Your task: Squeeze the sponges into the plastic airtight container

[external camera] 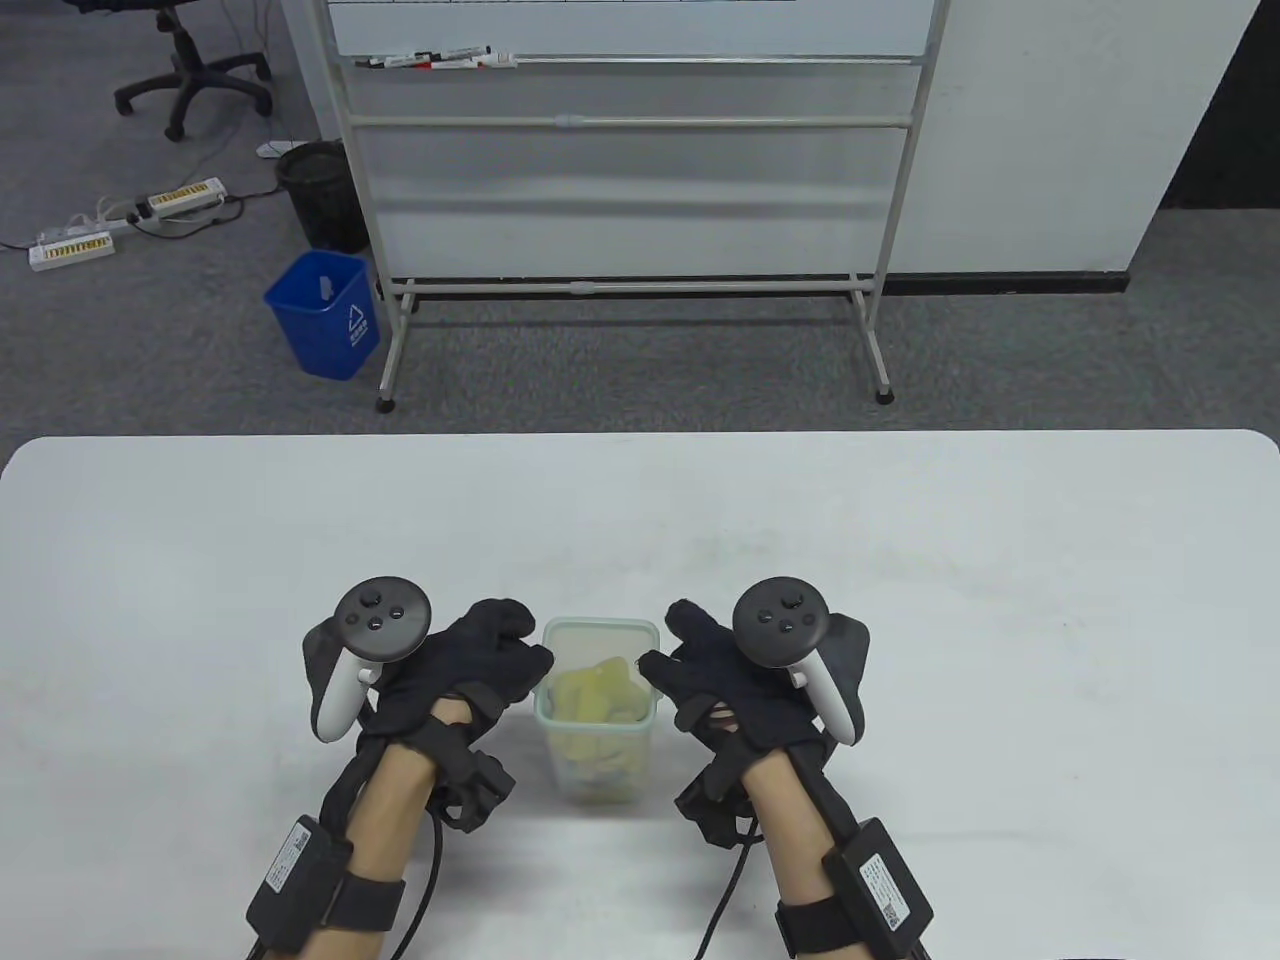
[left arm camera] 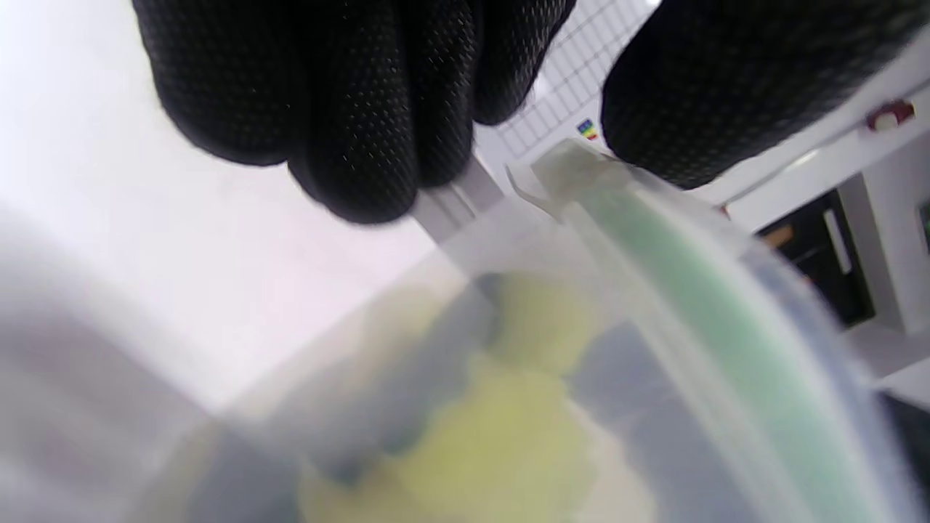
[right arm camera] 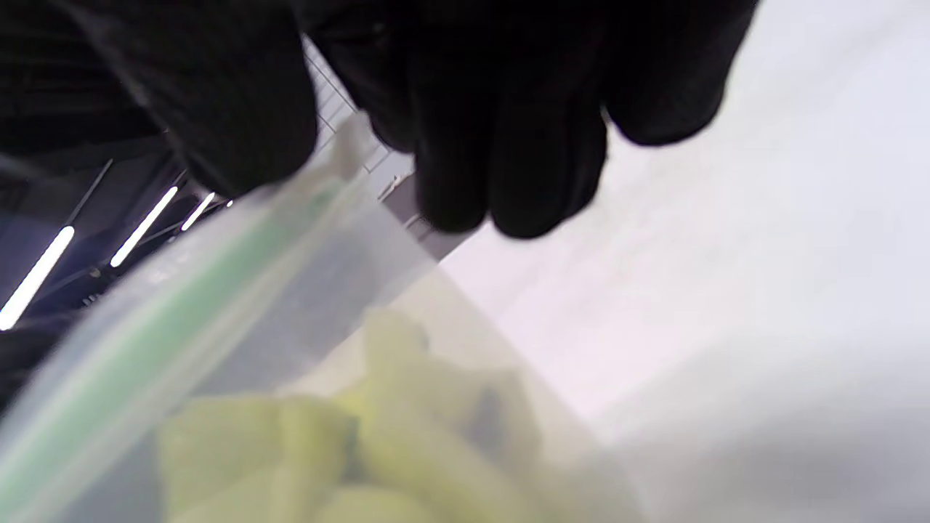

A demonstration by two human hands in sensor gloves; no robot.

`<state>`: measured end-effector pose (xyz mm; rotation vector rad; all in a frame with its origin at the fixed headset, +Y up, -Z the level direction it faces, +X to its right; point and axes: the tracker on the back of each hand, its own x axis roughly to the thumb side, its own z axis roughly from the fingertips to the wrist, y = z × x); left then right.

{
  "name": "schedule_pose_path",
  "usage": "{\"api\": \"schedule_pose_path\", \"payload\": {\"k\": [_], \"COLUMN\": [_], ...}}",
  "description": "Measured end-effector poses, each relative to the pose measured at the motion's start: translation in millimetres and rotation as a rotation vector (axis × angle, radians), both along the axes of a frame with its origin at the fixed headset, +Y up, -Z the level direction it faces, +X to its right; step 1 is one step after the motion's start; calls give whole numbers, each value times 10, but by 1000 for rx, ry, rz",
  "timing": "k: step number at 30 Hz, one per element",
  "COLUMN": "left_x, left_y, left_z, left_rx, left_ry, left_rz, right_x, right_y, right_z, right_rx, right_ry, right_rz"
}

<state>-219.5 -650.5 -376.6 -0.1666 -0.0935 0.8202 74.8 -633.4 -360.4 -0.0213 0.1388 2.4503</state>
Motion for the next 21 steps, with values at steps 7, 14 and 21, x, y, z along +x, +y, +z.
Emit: {"api": "schedule_pose_path", "payload": {"k": [7, 14, 21], "left_x": [89, 130, 113], "left_y": [176, 179, 150], "left_z": [94, 102, 82], "left_rx": [170, 173, 133], "left_ry": [36, 27, 20], "left_rz": [-205, -231, -214], "right_x": [-114, -141, -84], "right_y": [110, 95, 51], "right_z": [106, 104, 62], "right_rx": [161, 131, 75], "right_ry": [-55, -31, -23], "right_rz": [194, 172, 104]}}
